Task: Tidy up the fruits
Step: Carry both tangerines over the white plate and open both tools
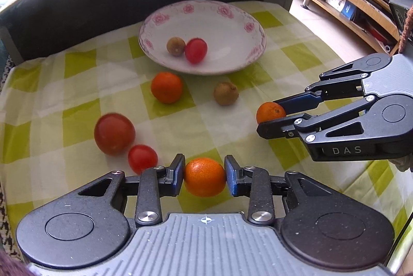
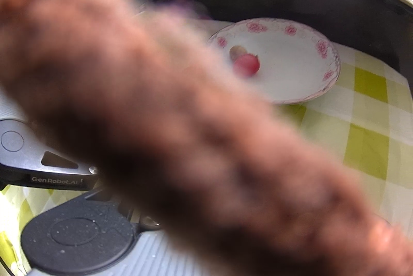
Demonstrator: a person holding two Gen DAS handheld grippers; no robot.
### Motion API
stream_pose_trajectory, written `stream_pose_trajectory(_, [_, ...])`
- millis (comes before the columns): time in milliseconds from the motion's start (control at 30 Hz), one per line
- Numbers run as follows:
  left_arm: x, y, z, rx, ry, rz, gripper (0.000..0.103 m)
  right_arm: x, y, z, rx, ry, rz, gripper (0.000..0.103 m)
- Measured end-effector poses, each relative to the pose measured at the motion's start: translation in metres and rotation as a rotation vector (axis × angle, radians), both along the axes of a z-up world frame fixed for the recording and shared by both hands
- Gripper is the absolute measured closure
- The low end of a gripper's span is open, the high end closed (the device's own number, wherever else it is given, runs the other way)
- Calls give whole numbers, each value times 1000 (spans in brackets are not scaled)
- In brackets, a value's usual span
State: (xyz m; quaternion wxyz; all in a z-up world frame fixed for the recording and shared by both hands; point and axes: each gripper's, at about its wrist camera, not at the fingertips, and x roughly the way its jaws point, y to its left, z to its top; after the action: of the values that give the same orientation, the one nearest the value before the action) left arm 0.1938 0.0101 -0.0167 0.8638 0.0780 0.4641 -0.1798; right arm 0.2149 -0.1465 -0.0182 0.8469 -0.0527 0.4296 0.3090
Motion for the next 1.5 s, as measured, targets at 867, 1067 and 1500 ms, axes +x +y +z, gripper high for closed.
stream_pose_trajectory(867, [84, -30, 19, -25, -151, 37, 61, 68, -12, 13, 2, -121, -186, 70])
stream_pose_trajectory(1067, [88, -28, 18, -28, -151, 47, 61, 71, -11, 9, 1, -124, -194, 70])
stream_pose_trajectory(1500, [86, -22, 26, -42, -173, 65, 52, 72, -19, 13, 16, -143, -225, 69])
